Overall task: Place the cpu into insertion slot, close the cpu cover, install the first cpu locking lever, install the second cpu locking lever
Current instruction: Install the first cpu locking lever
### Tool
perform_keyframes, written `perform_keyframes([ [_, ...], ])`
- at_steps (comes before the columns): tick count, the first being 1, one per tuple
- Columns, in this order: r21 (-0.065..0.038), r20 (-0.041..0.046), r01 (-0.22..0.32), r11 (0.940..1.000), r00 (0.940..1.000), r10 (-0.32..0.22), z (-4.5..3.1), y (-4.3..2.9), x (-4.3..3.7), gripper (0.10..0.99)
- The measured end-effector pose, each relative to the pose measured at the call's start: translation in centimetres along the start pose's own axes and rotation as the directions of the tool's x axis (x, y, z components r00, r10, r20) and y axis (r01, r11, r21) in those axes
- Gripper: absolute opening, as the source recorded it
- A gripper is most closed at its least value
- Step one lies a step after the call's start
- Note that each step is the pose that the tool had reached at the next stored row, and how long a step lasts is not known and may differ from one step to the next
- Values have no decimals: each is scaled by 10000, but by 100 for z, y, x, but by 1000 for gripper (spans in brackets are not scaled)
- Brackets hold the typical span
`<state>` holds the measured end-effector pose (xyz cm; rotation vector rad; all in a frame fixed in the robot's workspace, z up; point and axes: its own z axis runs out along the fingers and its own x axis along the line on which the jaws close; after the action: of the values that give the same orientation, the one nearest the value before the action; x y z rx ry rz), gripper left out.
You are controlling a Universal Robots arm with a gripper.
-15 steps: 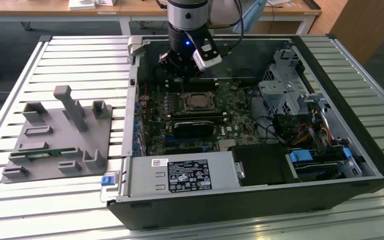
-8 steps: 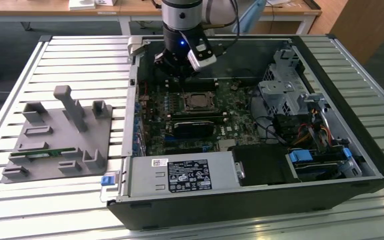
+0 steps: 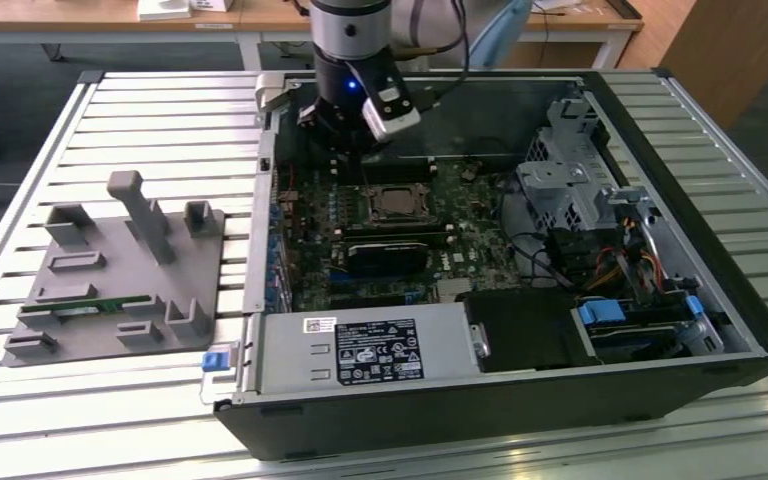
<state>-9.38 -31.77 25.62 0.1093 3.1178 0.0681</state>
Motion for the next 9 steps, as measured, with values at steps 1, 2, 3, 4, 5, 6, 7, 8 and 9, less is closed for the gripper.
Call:
perform_keyframes([
  [1,0,1,-1,10000,10000,1,1,11,10,106],
  [2,0,0,-2,10000,10000,2,2,28,17,106],
  [3,0,0,-3,10000,10000,3,3,49,24,106],
  [4,-1,1,-1,10000,10000,1,5,70,30,106],
  [5,-1,1,0,10000,10000,0,7,92,37,106],
  [6,-1,1,2,10000,10000,-2,9,104,41,106],
  [7,-2,0,7,10000,10000,-7,11,116,45,106],
  [8,-2,0,10,10000,10000,-10,14,130,49,106],
  [9,-2,0,12,10000,10000,-12,17,146,51,106],
])
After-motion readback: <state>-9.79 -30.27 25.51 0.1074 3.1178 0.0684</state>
